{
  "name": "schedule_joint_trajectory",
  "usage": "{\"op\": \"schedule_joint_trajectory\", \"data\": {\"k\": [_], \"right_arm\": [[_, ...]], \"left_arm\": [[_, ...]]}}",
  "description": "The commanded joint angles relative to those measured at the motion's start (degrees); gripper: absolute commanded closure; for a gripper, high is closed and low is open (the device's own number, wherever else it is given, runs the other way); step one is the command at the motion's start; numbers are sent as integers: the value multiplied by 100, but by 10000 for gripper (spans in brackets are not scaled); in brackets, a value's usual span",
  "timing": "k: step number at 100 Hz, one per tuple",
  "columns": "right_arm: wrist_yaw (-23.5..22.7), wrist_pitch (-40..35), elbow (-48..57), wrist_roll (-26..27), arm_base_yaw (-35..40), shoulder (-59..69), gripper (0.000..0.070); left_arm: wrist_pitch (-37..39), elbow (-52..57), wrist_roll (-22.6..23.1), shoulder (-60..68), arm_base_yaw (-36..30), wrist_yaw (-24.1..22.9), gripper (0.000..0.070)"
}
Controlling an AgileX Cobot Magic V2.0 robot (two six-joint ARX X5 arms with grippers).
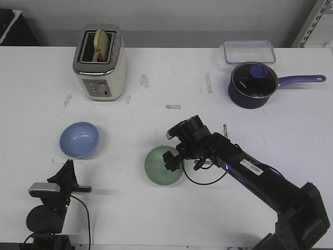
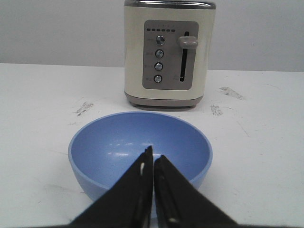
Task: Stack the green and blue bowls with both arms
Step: 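Grip the green bowl rim and carry it toward the table center, then release the green bowl and retract the right gripper to rest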
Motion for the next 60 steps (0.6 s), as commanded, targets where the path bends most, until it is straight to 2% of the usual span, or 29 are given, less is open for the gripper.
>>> {"op": "schedule_joint_trajectory", "data": {"k": [1,15,21,30,41,60], "right_arm": [[-2,59,197,-63,-11,-11,146],[0,20,520,-61,-190,-315,152],[4,37,621,-61,-317,-529,197],[33,118,695,-63,-549,-927,384],[94,192,695,-109,-918,-1471,700],[754,-140,636,-227,-1674,-2385,700]], "left_arm": [[79,-118,-11,-11,4,-9,699],[81,-118,-11,-11,4,-9,699],[79,-118,-11,-11,4,-11,699],[79,-118,-9,-11,4,-11,699],[77,-118,-11,-11,7,-11,699],[74,-118,-11,-11,7,-11,699]]}}
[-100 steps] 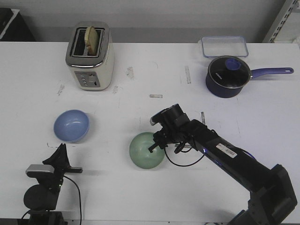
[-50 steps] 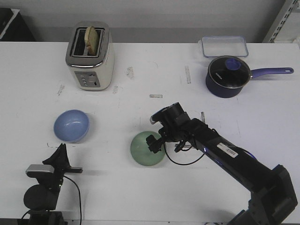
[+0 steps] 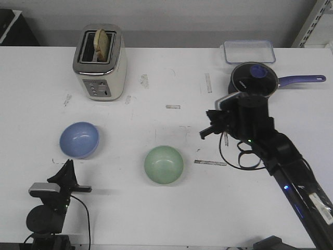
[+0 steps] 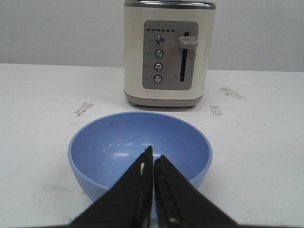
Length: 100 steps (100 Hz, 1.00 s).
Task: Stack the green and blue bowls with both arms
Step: 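Release the green bowl and retract the right gripper to rest, then reach the left gripper to the rim of the light blue bowl and grip it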
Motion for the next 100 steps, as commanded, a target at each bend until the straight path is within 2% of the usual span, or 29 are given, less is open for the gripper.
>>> {"op": "schedule_joint_trajectory", "data": {"k": [1,13,27,45,71,87,100], "right_arm": [[219,-111,-2,-118,-240,-264,700],[619,-127,-514,-205,-763,-896,700],[1095,210,-1652,-214,-1272,-1832,700],[1512,776,-3189,-188,-1408,-3062,700],[1543,1049,-4758,-155,-1408,-4876,700],[1541,1486,-4865,-127,-1408,-5499,700],[1541,1475,-4865,-131,-1410,-5608,700]], "left_arm": [[72,-118,-11,-11,4,-11,699],[63,-118,-9,-11,7,-11,699],[33,-118,-9,-11,7,-11,699],[15,-118,-9,-11,7,-11,699],[85,-118,-9,-11,7,-15,699],[562,-59,-52,-11,7,-15,699],[765,433,-103,13,7,-39,699]]}}
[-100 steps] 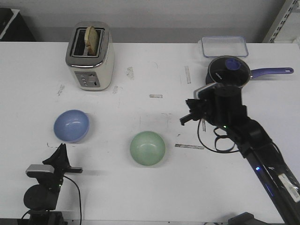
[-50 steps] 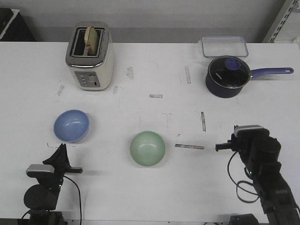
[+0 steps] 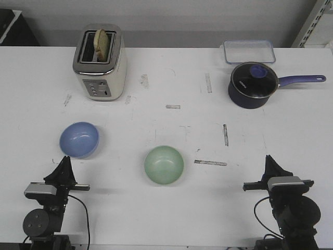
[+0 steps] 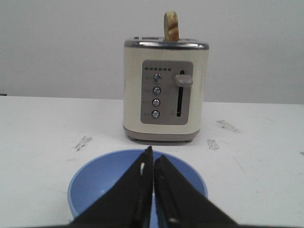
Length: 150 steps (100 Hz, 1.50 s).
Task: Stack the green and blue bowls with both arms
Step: 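Reach the left gripper to the rim of the light blue bowl and grip it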
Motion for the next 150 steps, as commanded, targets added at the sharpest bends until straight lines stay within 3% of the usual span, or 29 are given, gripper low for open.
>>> {"op": "schedule_joint_trajectory", "data": {"k": [1,23,50,64,74,93,114,137,150], "right_arm": [[17,-59,22,31,9,42,700],[15,-210,22,33,11,94,700],[-24,-232,22,35,11,96,700],[-24,-251,22,35,11,136,700],[-24,-249,22,35,13,205,700],[-24,-249,22,35,15,326,700],[-24,-251,22,35,15,352,700],[-24,-251,22,35,15,352,700],[-24,-251,22,35,15,352,700]], "left_arm": [[118,402,-59,22,7,-44,699],[-1165,2306,-39,1075,7,-146,672],[-3296,4809,0,3209,9,-149,263],[-4341,5617,-492,4280,136,-149,1],[-4800,5877,-599,5010,354,-37,0],[-4839,5893,-621,6168,894,496,0],[-4782,5893,-619,7287,1432,514,0],[-4500,5893,-614,8094,1663,514,184],[-4365,5893,-616,8415,1668,514,193]]}}
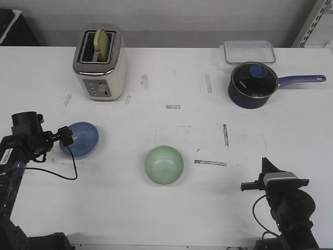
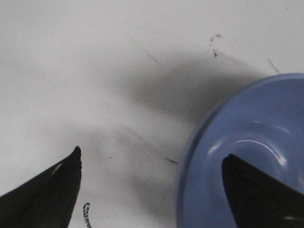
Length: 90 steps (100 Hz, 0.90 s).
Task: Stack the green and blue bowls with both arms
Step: 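Reach the left gripper to the rim of the light blue bowl and grip it, then lift the blue bowl and lower it into the green bowl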
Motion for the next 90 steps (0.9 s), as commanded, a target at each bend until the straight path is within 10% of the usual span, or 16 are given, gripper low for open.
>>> {"op": "schedule_joint_trajectory", "data": {"k": [1,30,90], "right_arm": [[-7,50,22,33,13,35,700],[-7,50,22,33,13,35,700],[-4,48,22,35,13,35,700]], "left_arm": [[46,87,-17,199,17,24,200],[61,90,-20,457,17,26,696],[-857,1539,-297,83,-372,1075,700]]}}
